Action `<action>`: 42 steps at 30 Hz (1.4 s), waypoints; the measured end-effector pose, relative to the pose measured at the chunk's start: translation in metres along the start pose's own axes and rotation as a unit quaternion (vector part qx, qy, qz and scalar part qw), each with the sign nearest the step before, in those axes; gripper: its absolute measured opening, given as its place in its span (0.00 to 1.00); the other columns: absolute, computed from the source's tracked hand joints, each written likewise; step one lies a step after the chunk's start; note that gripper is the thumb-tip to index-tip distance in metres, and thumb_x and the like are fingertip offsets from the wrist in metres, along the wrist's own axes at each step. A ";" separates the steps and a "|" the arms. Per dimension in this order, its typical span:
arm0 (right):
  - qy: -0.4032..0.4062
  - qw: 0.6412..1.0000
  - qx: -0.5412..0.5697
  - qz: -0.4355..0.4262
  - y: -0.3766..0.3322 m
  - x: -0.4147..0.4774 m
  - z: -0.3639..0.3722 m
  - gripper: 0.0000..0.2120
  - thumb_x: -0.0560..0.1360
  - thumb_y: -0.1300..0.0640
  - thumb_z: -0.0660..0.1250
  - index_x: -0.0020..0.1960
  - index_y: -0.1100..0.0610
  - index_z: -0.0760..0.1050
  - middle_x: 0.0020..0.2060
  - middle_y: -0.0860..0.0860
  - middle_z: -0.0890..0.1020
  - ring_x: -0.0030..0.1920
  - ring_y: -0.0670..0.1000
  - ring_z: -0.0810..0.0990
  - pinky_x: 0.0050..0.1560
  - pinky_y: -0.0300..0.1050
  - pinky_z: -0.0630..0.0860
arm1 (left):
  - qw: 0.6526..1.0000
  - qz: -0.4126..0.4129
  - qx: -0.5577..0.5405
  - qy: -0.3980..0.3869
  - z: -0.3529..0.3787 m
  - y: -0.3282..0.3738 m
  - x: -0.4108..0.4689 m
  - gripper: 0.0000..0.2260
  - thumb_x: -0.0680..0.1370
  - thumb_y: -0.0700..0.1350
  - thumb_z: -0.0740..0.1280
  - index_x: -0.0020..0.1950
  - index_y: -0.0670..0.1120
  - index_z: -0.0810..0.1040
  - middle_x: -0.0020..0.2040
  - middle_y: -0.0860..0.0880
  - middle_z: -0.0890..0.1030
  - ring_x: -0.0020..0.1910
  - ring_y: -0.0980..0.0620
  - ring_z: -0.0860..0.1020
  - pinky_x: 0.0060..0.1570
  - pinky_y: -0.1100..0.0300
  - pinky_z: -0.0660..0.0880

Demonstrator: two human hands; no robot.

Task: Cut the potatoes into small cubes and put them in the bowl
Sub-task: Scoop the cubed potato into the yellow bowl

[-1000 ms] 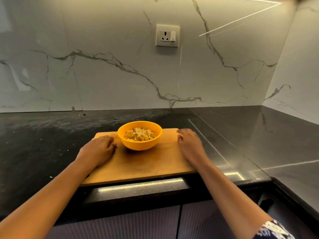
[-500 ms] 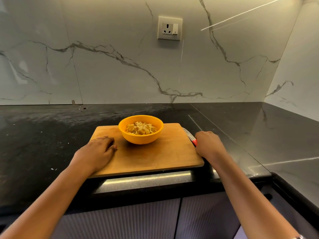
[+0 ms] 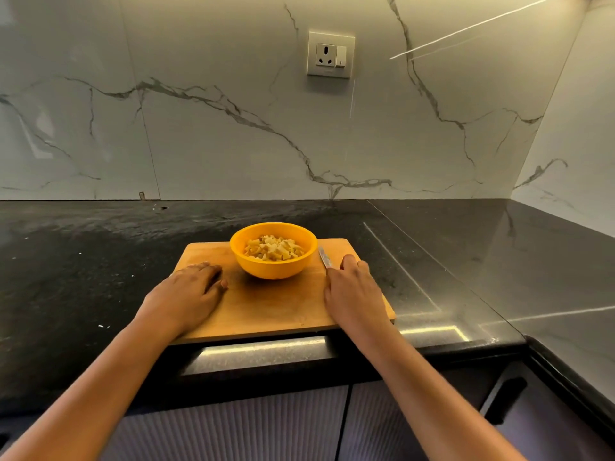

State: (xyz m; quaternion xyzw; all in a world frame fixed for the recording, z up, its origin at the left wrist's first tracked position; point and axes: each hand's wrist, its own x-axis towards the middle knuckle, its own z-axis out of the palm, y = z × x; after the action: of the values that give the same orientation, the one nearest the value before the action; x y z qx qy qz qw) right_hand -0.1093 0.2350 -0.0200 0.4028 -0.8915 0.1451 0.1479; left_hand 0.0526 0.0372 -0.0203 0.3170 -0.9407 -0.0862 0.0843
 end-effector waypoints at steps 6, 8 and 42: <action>-0.018 0.995 0.094 0.024 0.015 0.011 -0.015 0.17 0.82 0.52 0.54 0.67 0.55 0.72 0.62 0.54 0.70 0.62 0.53 0.67 0.60 0.46 0.67 | 0.996 -0.016 -0.083 0.040 -0.001 0.000 -0.001 0.23 0.81 0.56 0.55 0.75 0.51 0.61 0.73 0.47 0.66 0.71 0.47 0.65 0.70 0.48 0.63; -0.005 0.970 0.238 0.054 0.020 0.022 -0.022 0.17 0.82 0.54 0.55 0.68 0.54 0.72 0.62 0.53 0.74 0.62 0.51 0.71 0.59 0.44 0.68 | 0.956 -0.044 -0.276 0.091 -0.008 0.007 0.000 0.21 0.82 0.55 0.55 0.73 0.50 0.65 0.71 0.46 0.69 0.69 0.45 0.67 0.68 0.49 0.64; -0.197 0.966 0.166 0.016 0.022 0.008 -0.019 0.23 0.83 0.50 0.49 0.77 0.54 0.53 0.76 0.51 0.55 0.76 0.52 0.52 0.74 0.51 0.49 | 0.996 -0.045 -0.072 0.032 -0.003 0.018 -0.002 0.18 0.82 0.52 0.55 0.72 0.55 0.66 0.71 0.50 0.69 0.68 0.48 0.69 0.63 0.50 0.69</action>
State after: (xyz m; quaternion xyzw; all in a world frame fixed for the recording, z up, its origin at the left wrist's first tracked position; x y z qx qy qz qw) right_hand -0.1285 0.2506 -0.0024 0.4284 -0.8727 0.2110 -0.1020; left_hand 0.0447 0.0520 -0.0138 0.3543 -0.9139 -0.1473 0.1327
